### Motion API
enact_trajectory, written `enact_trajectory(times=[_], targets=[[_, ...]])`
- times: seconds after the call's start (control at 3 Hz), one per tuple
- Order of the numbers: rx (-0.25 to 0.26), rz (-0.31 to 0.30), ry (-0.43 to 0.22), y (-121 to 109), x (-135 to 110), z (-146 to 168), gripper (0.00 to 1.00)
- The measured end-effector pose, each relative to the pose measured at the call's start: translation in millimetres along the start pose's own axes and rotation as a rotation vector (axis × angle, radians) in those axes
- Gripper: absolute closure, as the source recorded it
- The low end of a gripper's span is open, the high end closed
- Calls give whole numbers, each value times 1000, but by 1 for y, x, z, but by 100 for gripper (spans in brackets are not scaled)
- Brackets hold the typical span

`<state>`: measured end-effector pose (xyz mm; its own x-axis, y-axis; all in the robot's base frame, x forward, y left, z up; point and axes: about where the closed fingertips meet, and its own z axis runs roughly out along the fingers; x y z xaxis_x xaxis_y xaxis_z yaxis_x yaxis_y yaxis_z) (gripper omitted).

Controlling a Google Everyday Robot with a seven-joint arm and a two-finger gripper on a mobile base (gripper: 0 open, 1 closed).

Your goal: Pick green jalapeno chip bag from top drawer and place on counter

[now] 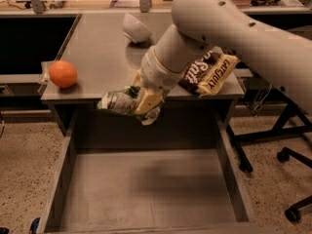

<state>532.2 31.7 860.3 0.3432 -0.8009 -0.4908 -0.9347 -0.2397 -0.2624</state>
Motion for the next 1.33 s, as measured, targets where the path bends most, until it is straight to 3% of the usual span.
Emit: enact_trajectory(times=[0.33,0.67,1.0,1.33], targets=[[52,-1,20,-84,-15,17,97],[158,42,32,-134,-10,21,74],[240,162,18,-164,7,24,50],[249,189,12,-167,8,24,27]])
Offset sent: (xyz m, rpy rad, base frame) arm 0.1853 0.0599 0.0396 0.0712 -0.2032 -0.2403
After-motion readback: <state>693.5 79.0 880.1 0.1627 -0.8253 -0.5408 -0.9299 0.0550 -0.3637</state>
